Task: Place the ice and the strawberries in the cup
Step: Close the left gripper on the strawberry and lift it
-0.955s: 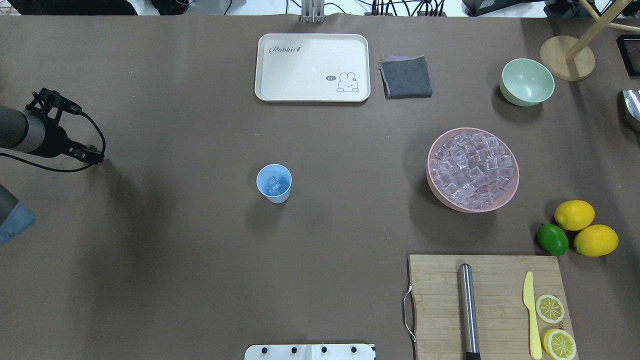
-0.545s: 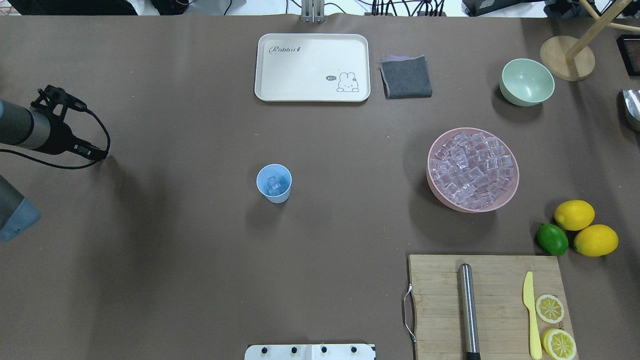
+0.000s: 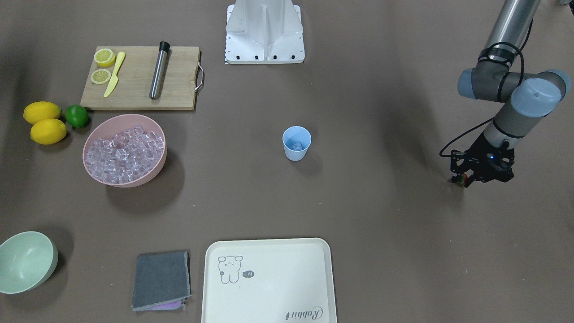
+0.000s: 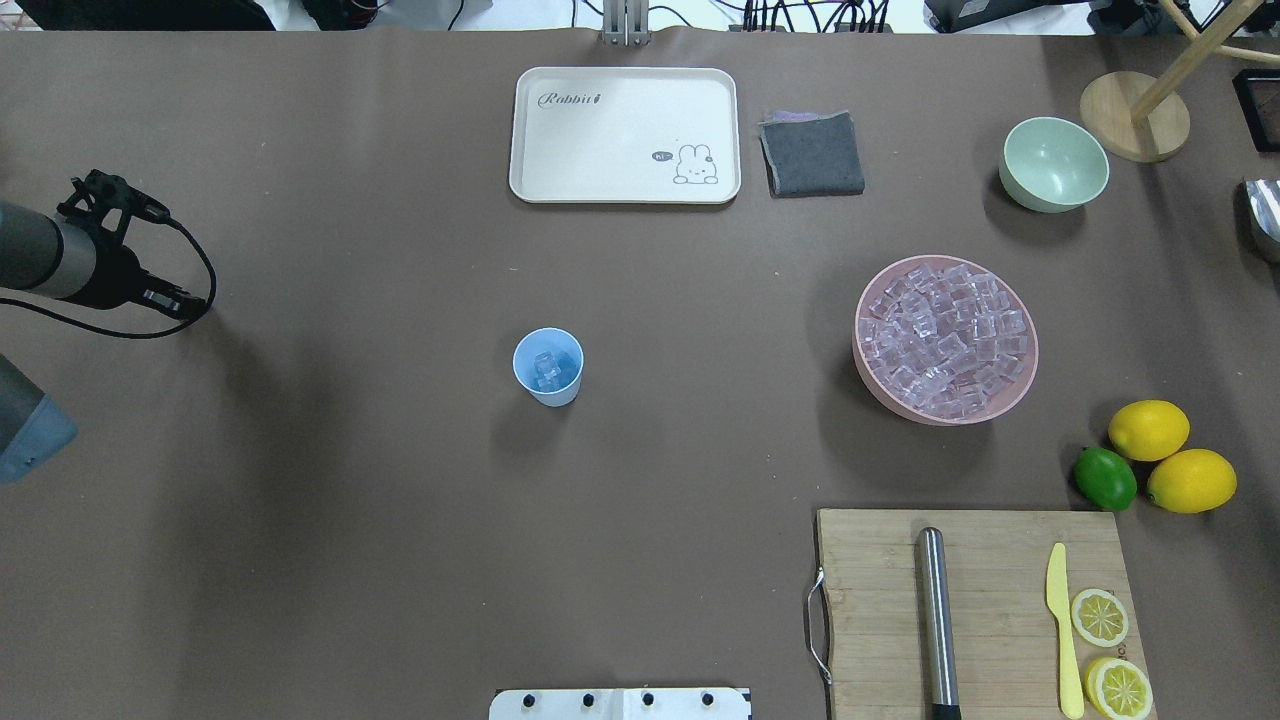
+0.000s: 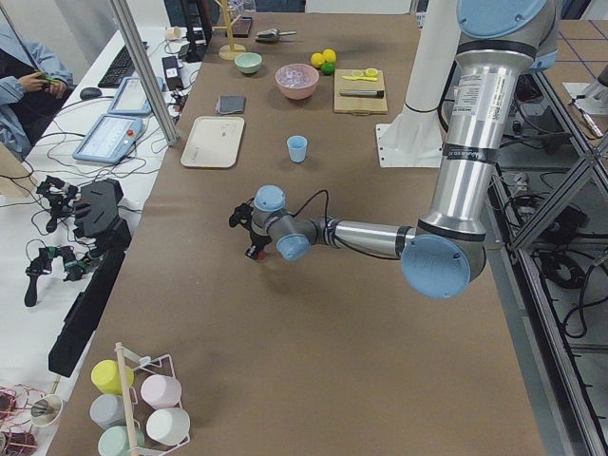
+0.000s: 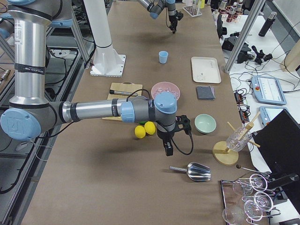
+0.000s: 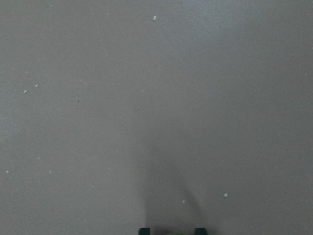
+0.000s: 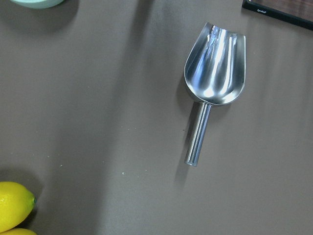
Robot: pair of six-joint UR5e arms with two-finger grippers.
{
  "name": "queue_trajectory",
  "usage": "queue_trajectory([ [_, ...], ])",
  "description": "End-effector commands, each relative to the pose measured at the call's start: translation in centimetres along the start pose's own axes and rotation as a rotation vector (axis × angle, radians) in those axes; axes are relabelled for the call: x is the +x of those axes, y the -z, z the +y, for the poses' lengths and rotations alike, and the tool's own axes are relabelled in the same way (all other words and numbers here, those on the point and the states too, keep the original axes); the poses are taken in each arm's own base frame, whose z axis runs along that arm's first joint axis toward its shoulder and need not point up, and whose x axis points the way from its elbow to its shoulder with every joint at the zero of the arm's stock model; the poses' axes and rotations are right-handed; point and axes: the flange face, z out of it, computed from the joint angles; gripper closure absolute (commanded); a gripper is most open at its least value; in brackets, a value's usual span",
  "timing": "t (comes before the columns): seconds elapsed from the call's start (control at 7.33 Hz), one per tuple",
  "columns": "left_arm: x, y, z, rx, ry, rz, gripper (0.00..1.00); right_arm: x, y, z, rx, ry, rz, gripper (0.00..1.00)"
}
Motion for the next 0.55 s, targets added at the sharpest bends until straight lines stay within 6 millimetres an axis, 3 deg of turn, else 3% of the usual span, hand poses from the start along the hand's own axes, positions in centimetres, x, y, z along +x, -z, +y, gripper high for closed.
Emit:
queue_trajectory([
  [0.0, -0.3, 1.8, -1.5, 0.026, -0.01, 0.021, 1.0, -0.1, 0.1, 0.0, 0.002, 0.001, 0.0, 0.0],
  [0.27, 2.2, 3.9, -4.9, 0.063, 0.049, 0.117, 1.0, 0.0, 0.0, 0.1, -0.001, 0.001, 0.0, 0.0],
  [0.41, 5.3, 5.9, -6.5, 0.101, 0.093, 0.175, 1.0, -0.1, 0.1, 0.1, 0.002, 0.001, 0.0, 0.0],
])
